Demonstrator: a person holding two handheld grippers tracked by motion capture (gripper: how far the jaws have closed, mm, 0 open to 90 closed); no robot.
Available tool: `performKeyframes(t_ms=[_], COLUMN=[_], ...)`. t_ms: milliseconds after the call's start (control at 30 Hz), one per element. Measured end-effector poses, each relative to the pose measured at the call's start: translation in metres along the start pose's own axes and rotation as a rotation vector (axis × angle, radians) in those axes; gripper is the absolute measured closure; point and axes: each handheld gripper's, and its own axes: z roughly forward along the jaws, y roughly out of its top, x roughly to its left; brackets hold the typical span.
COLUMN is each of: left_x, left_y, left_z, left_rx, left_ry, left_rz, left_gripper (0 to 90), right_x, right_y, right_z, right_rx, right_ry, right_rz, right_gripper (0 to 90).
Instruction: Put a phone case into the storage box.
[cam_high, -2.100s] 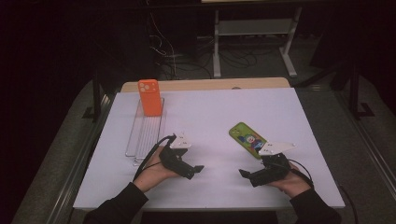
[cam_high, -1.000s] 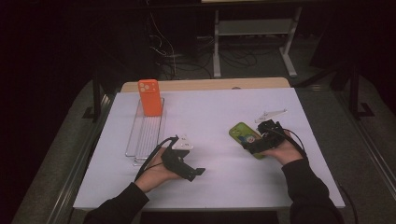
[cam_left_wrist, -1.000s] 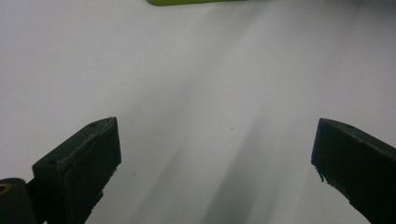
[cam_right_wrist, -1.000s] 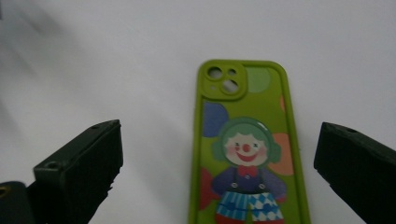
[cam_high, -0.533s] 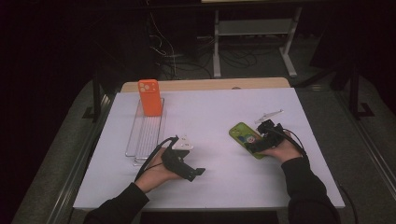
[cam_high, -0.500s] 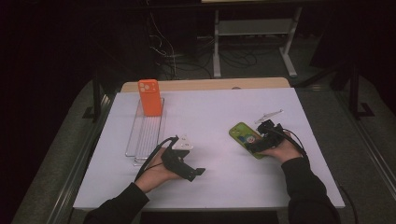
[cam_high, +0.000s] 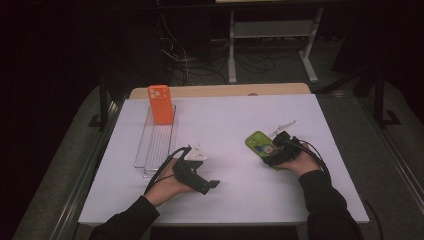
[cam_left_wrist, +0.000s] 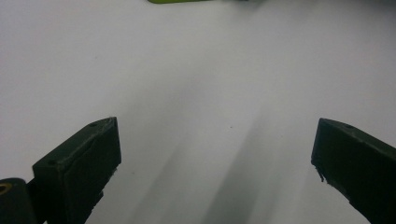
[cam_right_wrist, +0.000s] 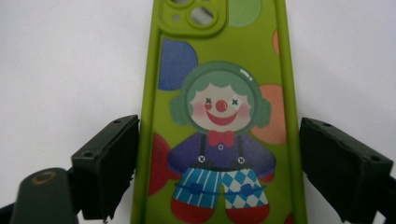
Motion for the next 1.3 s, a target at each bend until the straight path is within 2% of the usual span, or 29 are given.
performKeyframes(t_ms=[33, 67, 167, 200, 433, 600, 633, 700, 767, 833, 867, 933, 1067, 1200, 1300], left_x=[0.000, 0.000, 0.000, 0.000, 0.000, 0.003, 0.002, 0.002, 0.001, 0.002, 0.001, 0.002, 0.004, 0.008, 0.012], left_y=[0.000, 0.000, 0.000, 0.000, 0.000, 0.000, 0.000, 0.001, 0.001, 0.003, 0.004, 0.008, 0.020, 0.033, 0.042], left_z=[0.000, 0.000, 0.000, 0.000, 0.001, 0.000, 0.001, 0.000, 0.001, 0.000, 0.001, -0.002, -0.004, -0.006, -0.007], left_rx=[-0.001, -0.002, -0.001, 0.007, 0.009, 0.021, 0.006, 0.009, 0.014, 0.029, 0.021, 0.042, 0.030, 0.033, 0.026], left_ry=[-0.001, -0.003, -0.007, -0.005, -0.034, -0.041, -0.046, -0.052, -0.049, -0.051, -0.050, -0.054, -0.084, -0.089, -0.108], left_rz=[0.000, 0.000, 0.004, 0.012, -0.003, 0.008, -0.012, -0.004, -0.001, 0.022, 0.011, 0.043, 0.052, 0.091, 0.096], left_gripper=[1.0, 1.0, 1.0, 1.0, 1.0, 1.0, 1.0, 1.0, 1.0, 1.0, 1.0, 1.0, 1.0, 1.3, 1.3], right_x=[-0.001, 0.000, -0.002, -0.002, -0.003, -0.003, -0.002, -0.002, -0.001, 0.001, 0.001, 0.001, -0.002, -0.008, -0.012], right_y=[0.000, -0.001, -0.002, -0.002, -0.001, -0.001, -0.001, -0.001, 0.001, 0.002, 0.003, 0.004, 0.010, 0.014, 0.018], right_z=[0.001, 0.001, 0.002, 0.002, 0.002, 0.001, 0.000, -0.002, -0.006, -0.011, -0.014, -0.019, -0.035, -0.047, -0.054], right_rx=[-0.009, -0.002, -0.003, -0.004, 0.007, 0.005, 0.009, 0.008, 0.003, -0.014, -0.022, -0.037, -0.066, -0.091, -0.108], right_ry=[-0.005, 0.005, 0.013, 0.015, 0.022, 0.024, 0.024, 0.025, 0.031, 0.042, 0.055, 0.069, 0.081, 0.085, 0.096], right_rz=[-0.018, 0.005, 0.017, 0.017, 0.019, 0.015, 0.013, 0.007, 0.004, 0.006, 0.001, -0.004, -0.015, -0.018, -0.025], right_gripper=[13.3, 13.3, 13.4, 13.4, 14.7, 14.9, 14.9, 14.9, 14.9, 14.9, 14.9, 14.9, 14.9, 14.9, 14.9])
